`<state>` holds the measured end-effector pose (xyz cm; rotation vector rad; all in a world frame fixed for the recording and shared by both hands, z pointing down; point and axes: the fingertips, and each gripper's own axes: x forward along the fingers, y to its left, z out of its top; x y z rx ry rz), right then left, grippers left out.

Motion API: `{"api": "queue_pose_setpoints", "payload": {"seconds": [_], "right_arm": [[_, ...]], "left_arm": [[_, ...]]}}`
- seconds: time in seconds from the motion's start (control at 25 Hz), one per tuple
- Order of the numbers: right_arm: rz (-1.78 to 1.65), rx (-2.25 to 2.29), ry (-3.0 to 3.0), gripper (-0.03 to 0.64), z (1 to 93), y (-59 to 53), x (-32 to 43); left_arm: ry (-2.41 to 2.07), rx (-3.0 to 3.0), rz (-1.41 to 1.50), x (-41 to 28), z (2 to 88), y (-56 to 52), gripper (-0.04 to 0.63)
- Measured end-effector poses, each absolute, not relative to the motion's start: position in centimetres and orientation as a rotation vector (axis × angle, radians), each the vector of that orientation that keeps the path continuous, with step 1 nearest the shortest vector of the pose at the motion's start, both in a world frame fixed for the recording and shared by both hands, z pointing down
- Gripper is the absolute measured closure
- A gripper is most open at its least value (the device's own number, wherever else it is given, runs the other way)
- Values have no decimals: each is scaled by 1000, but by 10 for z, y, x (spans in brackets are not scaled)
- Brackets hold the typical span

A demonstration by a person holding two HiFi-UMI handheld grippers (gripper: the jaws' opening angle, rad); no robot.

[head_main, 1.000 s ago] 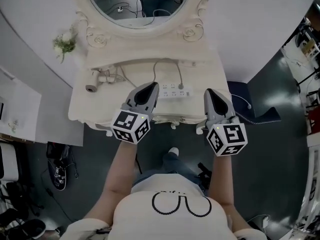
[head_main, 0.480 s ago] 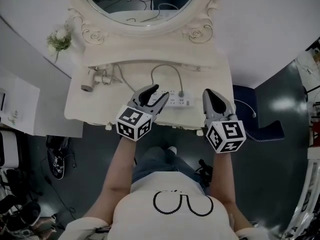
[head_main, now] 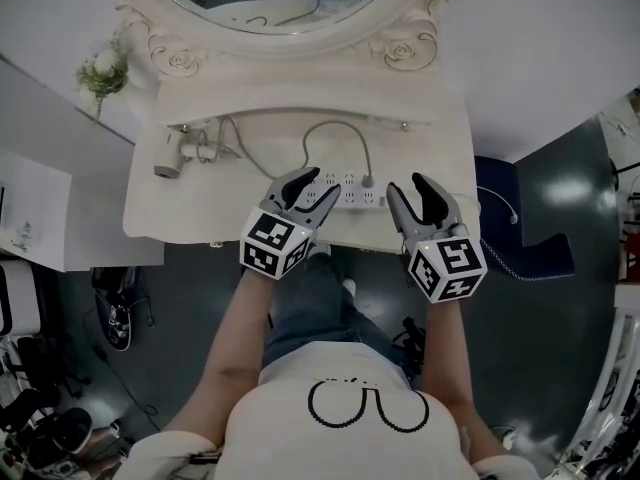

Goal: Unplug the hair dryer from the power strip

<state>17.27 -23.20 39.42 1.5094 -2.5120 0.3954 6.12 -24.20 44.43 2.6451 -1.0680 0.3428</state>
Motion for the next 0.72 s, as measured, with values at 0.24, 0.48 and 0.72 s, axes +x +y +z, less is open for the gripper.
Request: {"api": "queue_pose_setpoints", "payload": {"seconds": [0.24,0.48,0.72], "right_arm": [[468,1451,-2456,431,437,-244,159],[524,1399,-2393,433,479,-258,148],[529,1358,-2350,447,505,-274,138]], "left_arm": [[-1011,2596,449,63,485,-252,411],[-995,2547,554,61,524,-262,411],[-1037,2524,688,58,550,-272,411]]}}
